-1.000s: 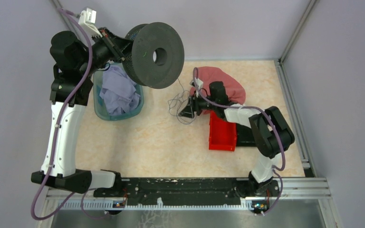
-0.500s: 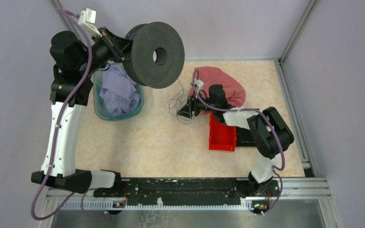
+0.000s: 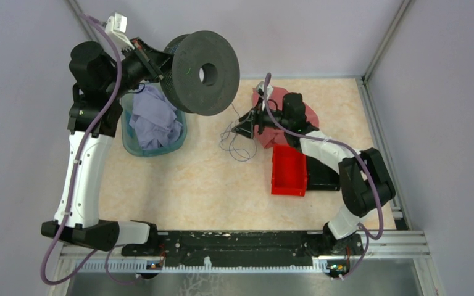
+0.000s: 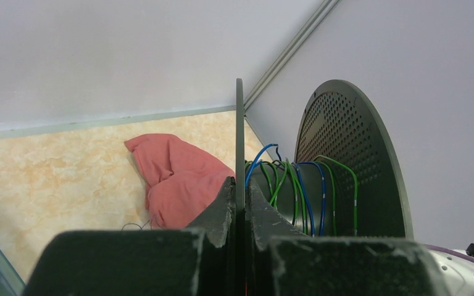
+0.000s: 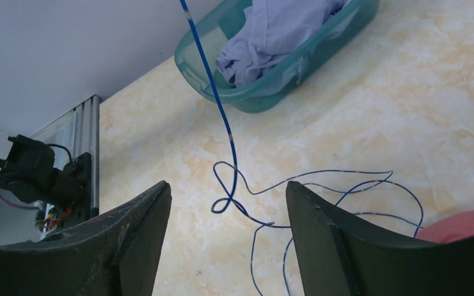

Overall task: Wrap the cables
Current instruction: Wrap the cable around the cable reel.

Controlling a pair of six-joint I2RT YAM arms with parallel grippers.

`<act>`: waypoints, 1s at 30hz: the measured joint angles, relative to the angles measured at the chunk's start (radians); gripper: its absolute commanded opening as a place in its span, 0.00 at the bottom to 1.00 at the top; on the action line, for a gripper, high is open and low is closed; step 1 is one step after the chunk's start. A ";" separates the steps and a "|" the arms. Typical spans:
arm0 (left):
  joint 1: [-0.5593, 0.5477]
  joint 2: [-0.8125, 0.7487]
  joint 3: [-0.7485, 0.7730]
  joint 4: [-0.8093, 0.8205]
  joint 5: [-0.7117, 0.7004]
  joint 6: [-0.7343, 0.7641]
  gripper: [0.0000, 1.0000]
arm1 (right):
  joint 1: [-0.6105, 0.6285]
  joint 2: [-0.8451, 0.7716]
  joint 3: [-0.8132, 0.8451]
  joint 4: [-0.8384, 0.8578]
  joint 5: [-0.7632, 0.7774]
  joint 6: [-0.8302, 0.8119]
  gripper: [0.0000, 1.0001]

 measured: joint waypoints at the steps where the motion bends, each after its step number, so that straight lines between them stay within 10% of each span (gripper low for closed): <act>1: 0.000 0.000 -0.003 0.001 0.000 0.000 0.00 | 0.000 0.000 0.011 -0.003 -0.002 0.001 0.69; 16: 0.001 0.000 -0.026 0.014 -0.007 -0.012 0.00 | 0.000 0.073 0.085 -0.019 -0.026 0.081 0.10; 30: 0.001 0.021 -0.112 0.006 -0.349 0.071 0.00 | 0.169 0.022 0.082 -0.305 0.045 -0.161 0.00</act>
